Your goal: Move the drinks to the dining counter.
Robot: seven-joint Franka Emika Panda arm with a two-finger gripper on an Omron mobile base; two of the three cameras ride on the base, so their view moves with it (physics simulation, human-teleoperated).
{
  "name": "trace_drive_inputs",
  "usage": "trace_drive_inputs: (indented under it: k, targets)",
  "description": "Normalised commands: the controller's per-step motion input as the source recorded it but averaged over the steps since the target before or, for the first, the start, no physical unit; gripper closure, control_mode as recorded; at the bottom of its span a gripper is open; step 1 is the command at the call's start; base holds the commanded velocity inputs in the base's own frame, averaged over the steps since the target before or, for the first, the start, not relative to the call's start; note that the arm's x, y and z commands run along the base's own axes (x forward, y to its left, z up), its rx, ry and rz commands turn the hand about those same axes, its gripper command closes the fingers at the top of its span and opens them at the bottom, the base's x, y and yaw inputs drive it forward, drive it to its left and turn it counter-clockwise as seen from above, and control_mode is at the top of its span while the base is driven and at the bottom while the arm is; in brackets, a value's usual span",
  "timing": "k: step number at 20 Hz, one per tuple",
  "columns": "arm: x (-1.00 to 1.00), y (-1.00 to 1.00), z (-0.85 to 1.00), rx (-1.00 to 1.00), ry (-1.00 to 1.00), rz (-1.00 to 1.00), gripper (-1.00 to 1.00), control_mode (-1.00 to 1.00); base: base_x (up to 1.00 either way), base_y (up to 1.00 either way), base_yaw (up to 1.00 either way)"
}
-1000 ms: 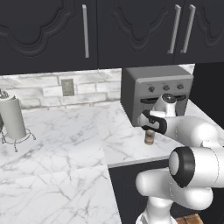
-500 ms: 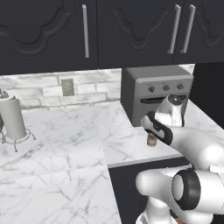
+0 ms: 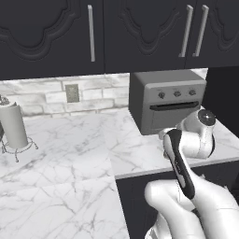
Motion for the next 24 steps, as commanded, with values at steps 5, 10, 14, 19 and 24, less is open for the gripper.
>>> trace_drive_inputs:
  k: [5, 10, 14, 19, 24]
  targets:
    - [-0.28, 0.00, 0.51, -0.01, 0.00, 0.00, 1.00, -1.00, 0.00, 0.00, 0.00]
    - [0.00, 0.00, 0.52, 0.00, 0.05, 0.00, 1.00, -1.00, 0.00, 0.00, 0.00]
    - [0.00, 0.00, 0.54, 0.00, 0.06, 0.00, 1.00, -1.00, 0.00, 0.00, 0.00]
    - [-0.04, 0.00, 0.13, 0.00, 0.00, 0.00, 1.00, -1.00, 0.00, 0.00, 0.00]
    - [0.00, 0.00, 0.00, 0.00, 0.00, 0.00, 1.00, -1.00, 0.00, 0.00, 0.00]
